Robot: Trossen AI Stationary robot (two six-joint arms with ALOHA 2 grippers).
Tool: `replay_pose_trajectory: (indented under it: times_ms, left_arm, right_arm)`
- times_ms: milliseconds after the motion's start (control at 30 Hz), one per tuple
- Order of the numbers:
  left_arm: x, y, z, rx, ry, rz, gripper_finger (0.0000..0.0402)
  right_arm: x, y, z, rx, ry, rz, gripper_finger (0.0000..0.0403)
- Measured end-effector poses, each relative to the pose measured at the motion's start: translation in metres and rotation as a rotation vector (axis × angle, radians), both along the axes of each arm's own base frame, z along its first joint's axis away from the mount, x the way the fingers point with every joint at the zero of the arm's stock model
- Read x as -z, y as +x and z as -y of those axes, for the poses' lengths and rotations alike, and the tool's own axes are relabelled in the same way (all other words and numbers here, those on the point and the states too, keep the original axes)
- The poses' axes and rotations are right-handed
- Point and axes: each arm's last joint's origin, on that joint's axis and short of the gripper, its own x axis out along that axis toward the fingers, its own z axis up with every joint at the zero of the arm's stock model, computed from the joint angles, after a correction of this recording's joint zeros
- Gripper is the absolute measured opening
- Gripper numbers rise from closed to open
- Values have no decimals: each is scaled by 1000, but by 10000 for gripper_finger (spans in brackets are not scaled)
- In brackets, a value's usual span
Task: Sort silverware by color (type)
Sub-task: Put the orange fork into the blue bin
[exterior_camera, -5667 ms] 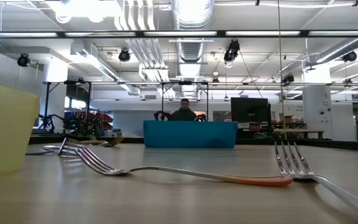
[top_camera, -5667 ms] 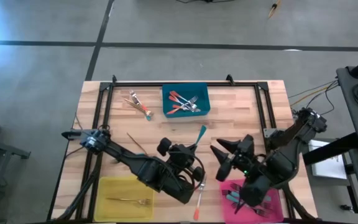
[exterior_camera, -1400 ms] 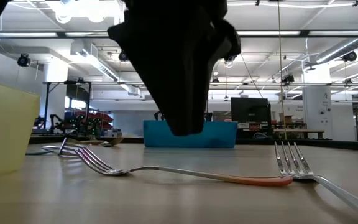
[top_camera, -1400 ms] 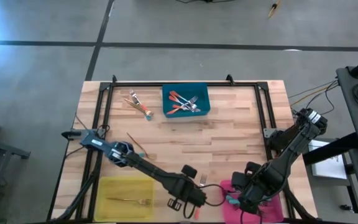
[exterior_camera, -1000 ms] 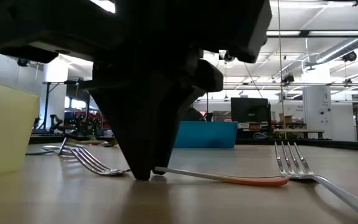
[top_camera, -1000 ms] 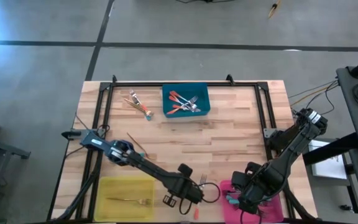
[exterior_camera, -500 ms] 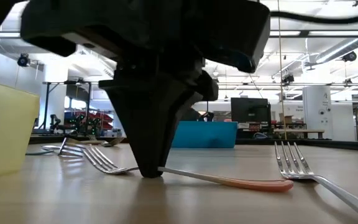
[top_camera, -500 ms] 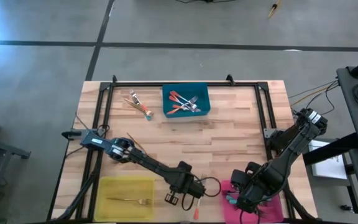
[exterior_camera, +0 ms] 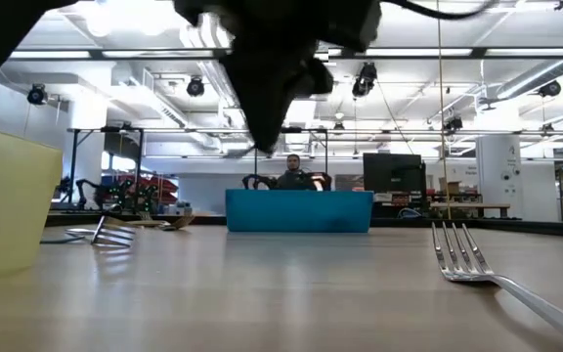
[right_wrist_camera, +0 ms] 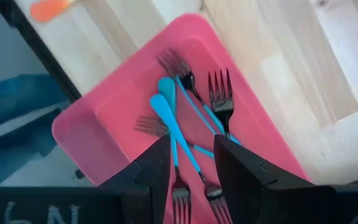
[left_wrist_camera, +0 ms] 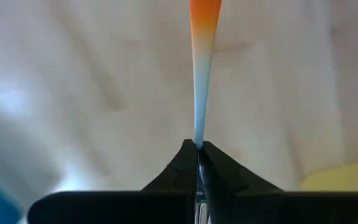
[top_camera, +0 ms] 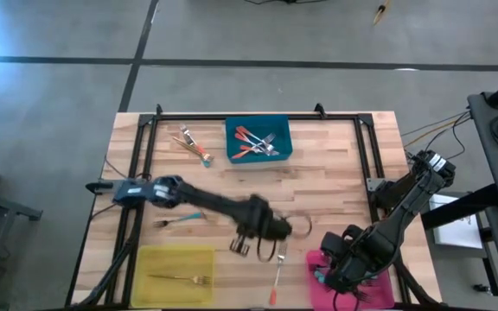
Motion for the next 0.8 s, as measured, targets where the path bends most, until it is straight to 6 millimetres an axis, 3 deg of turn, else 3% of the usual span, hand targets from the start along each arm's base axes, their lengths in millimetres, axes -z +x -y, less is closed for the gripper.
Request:
replay_pose_trajectory:
  times_ms: [167,400,600,700,800]
  left_arm:
    - [-42,3,-62,-91,-3,146,0]
    - [-78,-3,-187,-341,26,347,0]
    - [-74,-20,-276,-540,54,379,0]
    - [-68,-31,-308,-600,48,367,0]
    - [-62,-38,-328,-637,-24,360,7]
  right_arm:
    - [0,1,1,61,-29,32,114]
    - [-1,5,2,205,-64,122,114]
    - [-2,10,3,346,-109,251,114]
    - [-3,11,5,395,-128,289,114]
    - [-3,11,5,422,-139,313,114]
